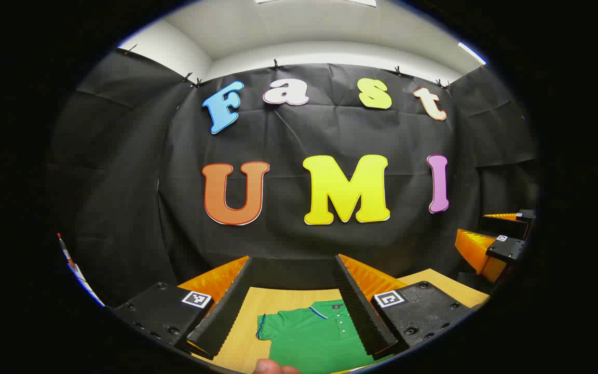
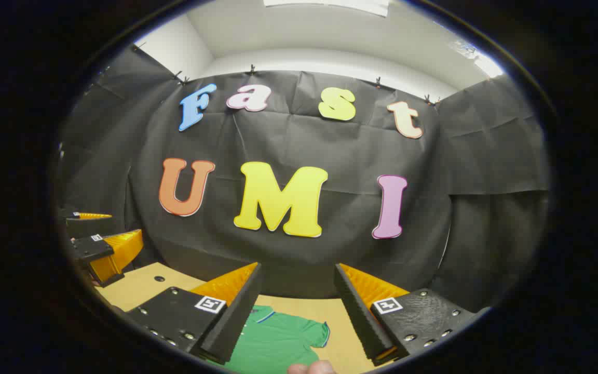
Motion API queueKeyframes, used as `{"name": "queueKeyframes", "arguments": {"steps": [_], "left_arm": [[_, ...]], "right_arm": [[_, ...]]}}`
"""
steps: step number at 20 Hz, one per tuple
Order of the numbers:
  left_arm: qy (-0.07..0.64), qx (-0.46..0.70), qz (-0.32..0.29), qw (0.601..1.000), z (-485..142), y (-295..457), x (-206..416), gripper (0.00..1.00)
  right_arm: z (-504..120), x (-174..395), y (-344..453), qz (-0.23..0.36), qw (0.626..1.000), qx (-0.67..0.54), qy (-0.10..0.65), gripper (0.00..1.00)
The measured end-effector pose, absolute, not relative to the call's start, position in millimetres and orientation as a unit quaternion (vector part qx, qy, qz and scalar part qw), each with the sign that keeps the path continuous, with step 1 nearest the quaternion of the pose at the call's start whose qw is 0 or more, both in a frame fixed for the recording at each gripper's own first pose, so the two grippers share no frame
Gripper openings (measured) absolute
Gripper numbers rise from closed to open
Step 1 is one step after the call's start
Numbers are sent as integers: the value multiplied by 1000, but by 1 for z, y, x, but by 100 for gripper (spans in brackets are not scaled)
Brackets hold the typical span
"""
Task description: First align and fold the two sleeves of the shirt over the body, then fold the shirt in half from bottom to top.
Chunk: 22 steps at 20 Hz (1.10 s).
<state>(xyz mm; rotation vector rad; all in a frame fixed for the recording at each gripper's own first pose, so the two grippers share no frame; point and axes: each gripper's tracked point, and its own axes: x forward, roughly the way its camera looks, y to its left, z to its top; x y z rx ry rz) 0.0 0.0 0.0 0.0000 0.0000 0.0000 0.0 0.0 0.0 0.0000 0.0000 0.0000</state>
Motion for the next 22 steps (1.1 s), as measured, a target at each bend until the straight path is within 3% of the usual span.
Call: {"name": "queueKeyframes", "arguments": {"steps": [16, 22], "left_arm": [[8, 8, 11, 1000, -8, 7, 17, 98], [22, -1, 6, 1000, -22, 1, 18, 98]], "right_arm": [[-18, 28, -8, 3, 1000, 0, 23, 88], [-45, 41, -6, 33, 998, -15, 57, 88]]}}
